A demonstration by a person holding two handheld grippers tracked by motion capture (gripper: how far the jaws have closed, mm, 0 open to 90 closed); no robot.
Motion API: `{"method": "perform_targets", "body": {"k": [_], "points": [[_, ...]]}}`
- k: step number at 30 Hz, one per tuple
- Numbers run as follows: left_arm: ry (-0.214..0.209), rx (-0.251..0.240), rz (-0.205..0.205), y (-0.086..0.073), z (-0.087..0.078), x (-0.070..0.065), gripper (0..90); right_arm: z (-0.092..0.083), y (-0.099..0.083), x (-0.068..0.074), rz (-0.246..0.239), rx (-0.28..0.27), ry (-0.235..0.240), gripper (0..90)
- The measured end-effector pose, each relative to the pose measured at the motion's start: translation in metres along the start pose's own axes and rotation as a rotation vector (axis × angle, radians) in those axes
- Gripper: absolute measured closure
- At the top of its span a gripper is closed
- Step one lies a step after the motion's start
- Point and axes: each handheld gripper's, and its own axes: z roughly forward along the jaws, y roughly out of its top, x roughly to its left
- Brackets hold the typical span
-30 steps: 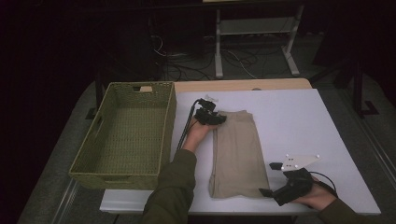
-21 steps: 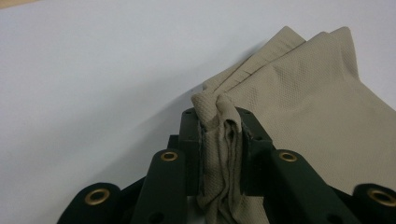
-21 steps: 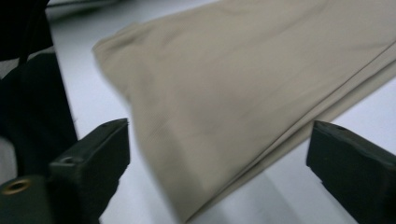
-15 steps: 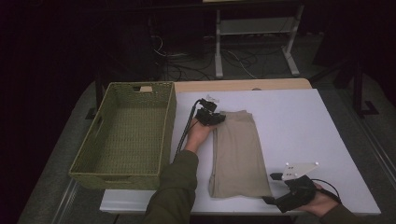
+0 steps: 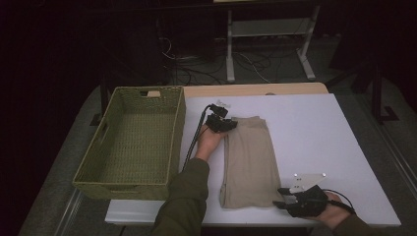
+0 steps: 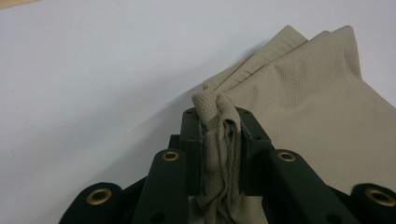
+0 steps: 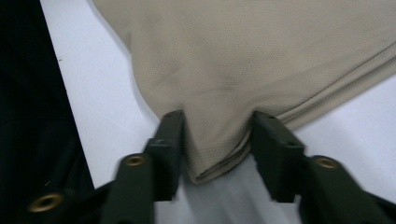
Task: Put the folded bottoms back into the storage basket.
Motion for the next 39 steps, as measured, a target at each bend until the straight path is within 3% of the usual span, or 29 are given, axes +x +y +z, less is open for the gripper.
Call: {"method": "perform_targets", "body": {"k": [8,12,17,26,31,36,39], "points": [[0.0,0.0,0.006,0.0,0.0,0.0,75.5,0.002,0.004,-0.003,0.017,0.012,-0.007,78.2],[-0.005,-0.003,-0.012,0.0,0.0,0.0,76.0,0.002,0.006,-0.002,-0.002,0.017,-0.014,80.6],[-0.018,-0.009,-0.035,0.0,-0.001,0.002,76.9,0.001,0.008,-0.006,0.016,0.012,0.007,81.5],[-0.034,-0.026,-0.056,0.007,-0.011,-0.003,77.3,-0.011,0.026,-0.017,0.055,-0.12,0.057,81.6],[-0.064,-0.055,-0.043,0.015,-0.022,-0.012,77.5,-0.019,0.042,-0.02,0.041,-0.184,0.062,81.6],[-0.102,-0.081,-0.06,0.023,-0.034,-0.02,77.6,-0.022,0.062,-0.025,0.039,-0.244,0.08,81.7],[-0.119,-0.079,-0.041,0.03,-0.041,-0.028,77.7,-0.022,0.074,-0.027,0.026,-0.267,0.081,81.7]]}}
